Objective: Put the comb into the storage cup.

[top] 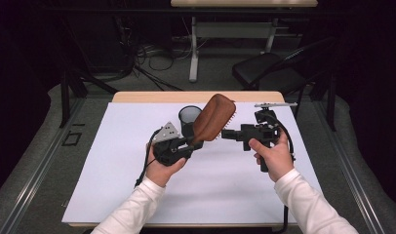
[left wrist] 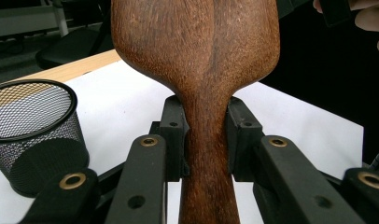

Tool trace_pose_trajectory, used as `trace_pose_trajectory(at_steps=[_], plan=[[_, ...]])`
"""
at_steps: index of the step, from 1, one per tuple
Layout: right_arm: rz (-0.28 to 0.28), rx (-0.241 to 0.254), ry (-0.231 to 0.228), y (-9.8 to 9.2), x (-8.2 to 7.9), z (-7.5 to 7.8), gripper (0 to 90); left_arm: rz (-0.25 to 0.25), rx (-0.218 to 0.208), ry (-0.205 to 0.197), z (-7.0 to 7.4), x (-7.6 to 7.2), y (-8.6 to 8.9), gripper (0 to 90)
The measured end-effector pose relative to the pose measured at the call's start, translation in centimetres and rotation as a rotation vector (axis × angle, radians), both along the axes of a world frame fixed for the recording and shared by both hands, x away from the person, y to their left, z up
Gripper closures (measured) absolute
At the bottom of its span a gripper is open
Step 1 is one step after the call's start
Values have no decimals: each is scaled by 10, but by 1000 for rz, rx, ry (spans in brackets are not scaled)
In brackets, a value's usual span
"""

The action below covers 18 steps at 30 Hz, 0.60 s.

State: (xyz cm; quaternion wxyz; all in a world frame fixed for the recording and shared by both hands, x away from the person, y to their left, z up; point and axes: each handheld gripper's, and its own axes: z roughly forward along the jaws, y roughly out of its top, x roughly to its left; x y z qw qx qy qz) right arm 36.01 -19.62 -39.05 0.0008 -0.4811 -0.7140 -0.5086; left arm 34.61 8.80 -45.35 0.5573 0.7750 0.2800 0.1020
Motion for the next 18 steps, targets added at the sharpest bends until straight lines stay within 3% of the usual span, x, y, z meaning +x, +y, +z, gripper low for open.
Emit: trace_pose_trajectory(at_steps=[18], plan=[[-11,35,30,7,20,2,0,-6,-10,3,-2,-1,-1,719]])
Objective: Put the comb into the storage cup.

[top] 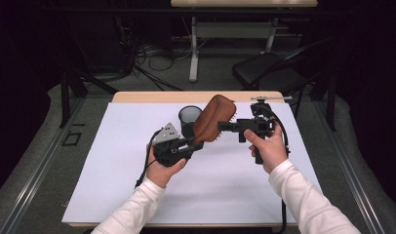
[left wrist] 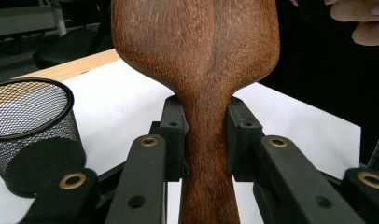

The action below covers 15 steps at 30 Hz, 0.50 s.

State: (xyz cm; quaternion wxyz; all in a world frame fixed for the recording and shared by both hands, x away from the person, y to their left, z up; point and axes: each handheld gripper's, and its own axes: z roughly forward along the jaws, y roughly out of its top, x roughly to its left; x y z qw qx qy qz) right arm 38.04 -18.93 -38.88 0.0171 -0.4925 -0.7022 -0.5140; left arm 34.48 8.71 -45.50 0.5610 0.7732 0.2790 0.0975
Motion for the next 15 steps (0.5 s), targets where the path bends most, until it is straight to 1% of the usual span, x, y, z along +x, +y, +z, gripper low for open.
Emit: trace_pose_trajectory(at_steps=[6,15], plan=[[4,19,4,3,4,2,6,-2,0,-3,0,-1,0,719],[17,24,14,11,10,1,10,-11,0,0,0,-2,-2,720]])
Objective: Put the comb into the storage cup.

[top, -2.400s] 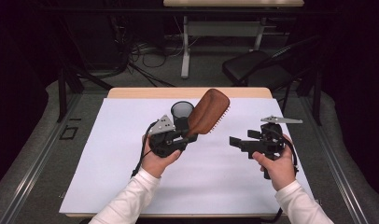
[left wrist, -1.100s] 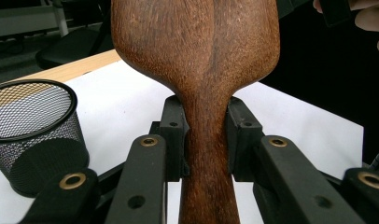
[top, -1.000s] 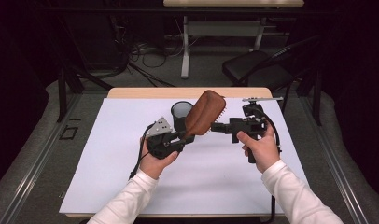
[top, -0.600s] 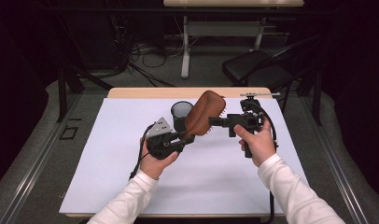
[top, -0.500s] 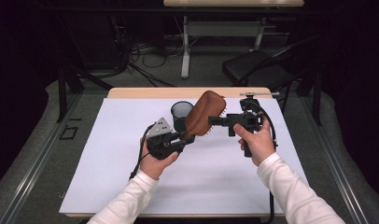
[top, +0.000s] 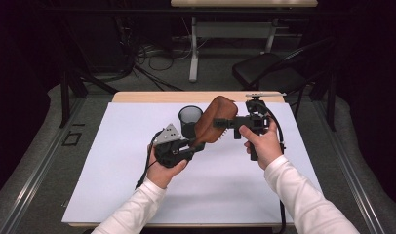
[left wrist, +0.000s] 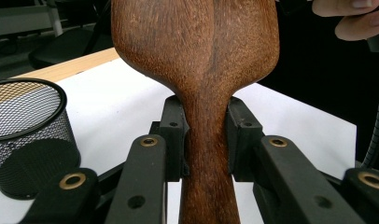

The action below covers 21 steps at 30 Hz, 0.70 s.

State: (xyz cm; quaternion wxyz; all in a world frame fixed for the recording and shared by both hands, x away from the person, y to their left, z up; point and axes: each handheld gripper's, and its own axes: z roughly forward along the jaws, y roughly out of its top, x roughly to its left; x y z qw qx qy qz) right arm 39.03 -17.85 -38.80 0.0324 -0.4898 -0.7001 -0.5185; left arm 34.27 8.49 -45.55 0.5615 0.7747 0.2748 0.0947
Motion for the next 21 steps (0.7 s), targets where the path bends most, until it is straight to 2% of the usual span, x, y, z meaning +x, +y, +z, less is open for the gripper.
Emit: trace_pose_trajectory(at_steps=[21], plan=[[6,45,31,5,9,-5,61,-8,6,0,-2,-1,-3,719]])
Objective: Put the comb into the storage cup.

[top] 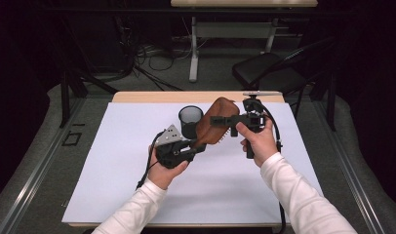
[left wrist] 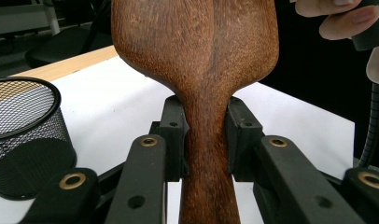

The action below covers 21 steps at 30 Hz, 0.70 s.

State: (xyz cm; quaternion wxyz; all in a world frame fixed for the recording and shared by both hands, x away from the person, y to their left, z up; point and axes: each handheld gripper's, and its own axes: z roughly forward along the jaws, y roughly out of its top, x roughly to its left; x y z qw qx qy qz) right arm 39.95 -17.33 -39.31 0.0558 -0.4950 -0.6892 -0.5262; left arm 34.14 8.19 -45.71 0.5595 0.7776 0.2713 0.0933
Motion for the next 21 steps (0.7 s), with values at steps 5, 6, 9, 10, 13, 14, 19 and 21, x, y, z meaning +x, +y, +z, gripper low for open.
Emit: trace_pose_trajectory(at_steps=[5,6,9,10,13,14,19,21], plan=[[7,11,6,2,1,-1,74,-3,0,2,0,0,0,719],[10,12,5,2,1,-1,75,-2,1,1,0,0,-1,719],[14,17,8,3,1,-1,98,-4,1,1,-1,0,-1,719],[16,20,7,4,1,-1,108,-4,2,2,-1,0,-1,719],[16,23,5,4,1,-1,118,-4,-1,6,-1,0,-1,719],[16,23,5,4,1,-1,119,-4,-4,8,-1,0,-1,719],[15,29,3,3,2,-1,136,-9,-11,12,-2,1,-1,719],[16,30,4,3,2,-1,137,-6,-10,12,-2,1,-1,719]])
